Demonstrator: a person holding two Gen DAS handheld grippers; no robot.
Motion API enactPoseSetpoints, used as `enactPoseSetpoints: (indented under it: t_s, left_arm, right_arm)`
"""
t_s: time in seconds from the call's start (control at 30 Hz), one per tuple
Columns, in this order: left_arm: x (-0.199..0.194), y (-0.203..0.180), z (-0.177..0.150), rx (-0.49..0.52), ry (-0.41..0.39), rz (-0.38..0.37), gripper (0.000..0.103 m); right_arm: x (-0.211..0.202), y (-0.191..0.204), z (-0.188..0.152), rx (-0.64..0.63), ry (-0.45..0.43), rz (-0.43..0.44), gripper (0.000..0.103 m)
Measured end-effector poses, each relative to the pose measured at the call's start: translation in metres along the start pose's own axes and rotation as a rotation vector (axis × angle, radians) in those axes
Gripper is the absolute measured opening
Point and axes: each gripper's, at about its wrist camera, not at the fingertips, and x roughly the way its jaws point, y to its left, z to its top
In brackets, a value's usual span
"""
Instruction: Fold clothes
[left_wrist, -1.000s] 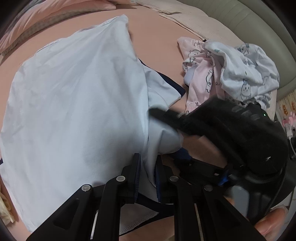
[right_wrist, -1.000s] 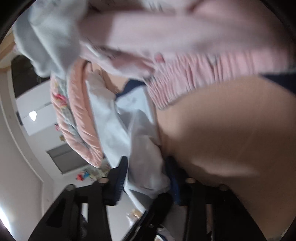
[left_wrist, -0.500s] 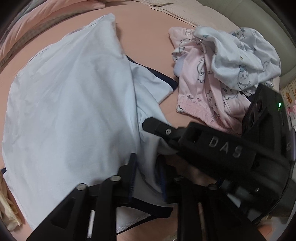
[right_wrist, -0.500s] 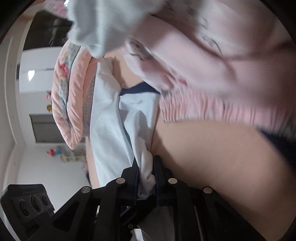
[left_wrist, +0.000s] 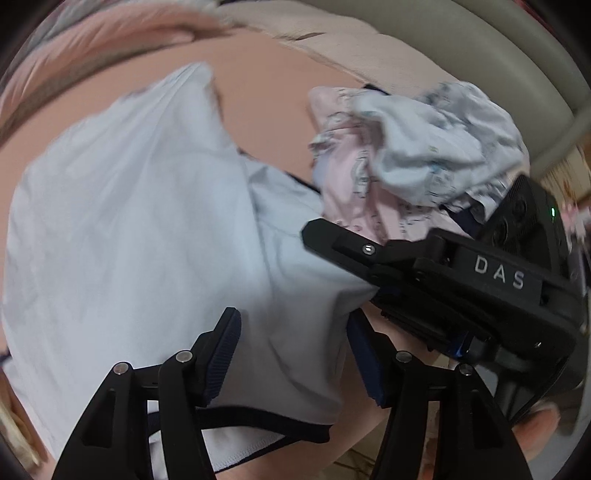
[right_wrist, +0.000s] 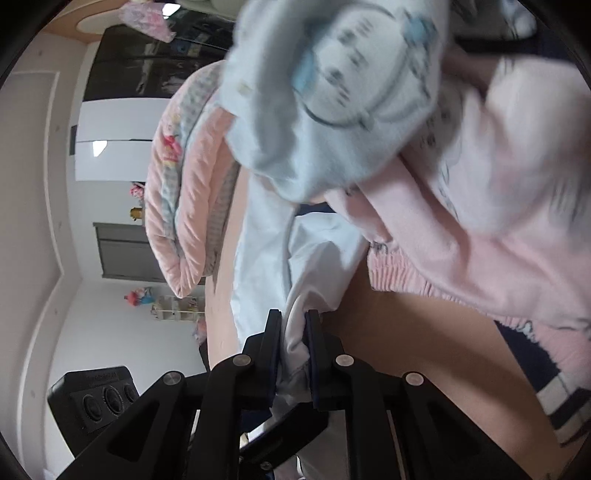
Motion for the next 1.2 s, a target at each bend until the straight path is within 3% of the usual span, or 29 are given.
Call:
enactPoseSetpoints:
  t_s: [0.13, 0.23, 0.4, 0.47, 0.6, 0.8, 0.83, 0.87, 0.93, 1.2]
  left_arm:
    - [-0.001, -0.020, -0.001, 0.077, -0.029, 0.009, 0.057]
    - [0.005, -0.027, -0.002, 0.104, -0.028, 0.056, 0.058]
    - [0.016, -0.019, -0.003, 0.069, -0.036, 0.107, 0.057]
    - [0.021, -0.014, -0.003, 0.046, -0.016, 0.107, 0.046]
    - [0.032, -0.007, -0.003, 0.012, 0.022, 0.159, 0.014]
    - [0.026, 0.006, -0.002, -0.045, -0.002, 0.121, 0.009]
    - [0.024, 0.008, -0.003, -0.056, -0.007, 0.115, 0.009]
    - [0.024, 0.011, -0.003, -0.070, -0.007, 0.111, 0.009]
    - [0.023, 0.016, -0.003, -0.094, -0.007, 0.101, 0.008]
    - [0.016, 0.022, -0.005, -0.136, -0.026, 0.072, 0.008]
  right_arm:
    - [-0.011, 0.006, -0.001, -0.011, -0.015, 0.076, 0.011]
    - [-0.021, 0.008, -0.003, -0.024, -0.017, 0.142, 0.011]
    - [-0.023, 0.011, -0.007, -0.034, 0.008, 0.134, 0.011]
    - [-0.023, 0.011, -0.009, -0.041, 0.011, 0.122, 0.011]
    - [-0.019, 0.019, -0.011, -0.082, 0.008, 0.048, 0.011]
    - [-0.019, 0.005, -0.010, 0.033, -0.010, 0.052, 0.013]
    - [-0.019, 0.001, -0.010, 0.060, -0.015, 0.056, 0.021]
    - [-0.020, -0.002, -0.010, 0.088, -0.021, 0.059, 0.042]
    - [-0.020, -0.010, -0.009, 0.143, -0.031, 0.066, 0.071]
    - [-0.002, -0.034, -0.007, 0.320, -0.052, 0.071, 0.072]
